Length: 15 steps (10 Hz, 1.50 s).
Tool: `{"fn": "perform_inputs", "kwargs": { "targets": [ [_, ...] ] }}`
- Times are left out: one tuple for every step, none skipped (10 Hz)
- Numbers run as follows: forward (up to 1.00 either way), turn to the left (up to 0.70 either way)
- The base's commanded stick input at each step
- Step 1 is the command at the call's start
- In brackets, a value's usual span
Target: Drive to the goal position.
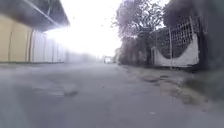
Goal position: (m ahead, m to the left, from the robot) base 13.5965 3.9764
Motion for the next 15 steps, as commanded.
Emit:
{"fn": "perform_inputs", "kwargs": {
  "targets": [
    [1.0,0.0],
    [1.0,0.0],
    [1.0,0.0],
    [1.0,0.0],
    [1.0,0.0],
    [1.0,0.0],
    [1.0,0.0],
    [1.0,0.0],
    [1.0,0.0],
    [1.0,0.0],
    [1.0,0.0],
    [1.0,0.0],
    [1.0,0.0],
    [1.0,0.0],
    [1.0,0.0]
  ]
}}
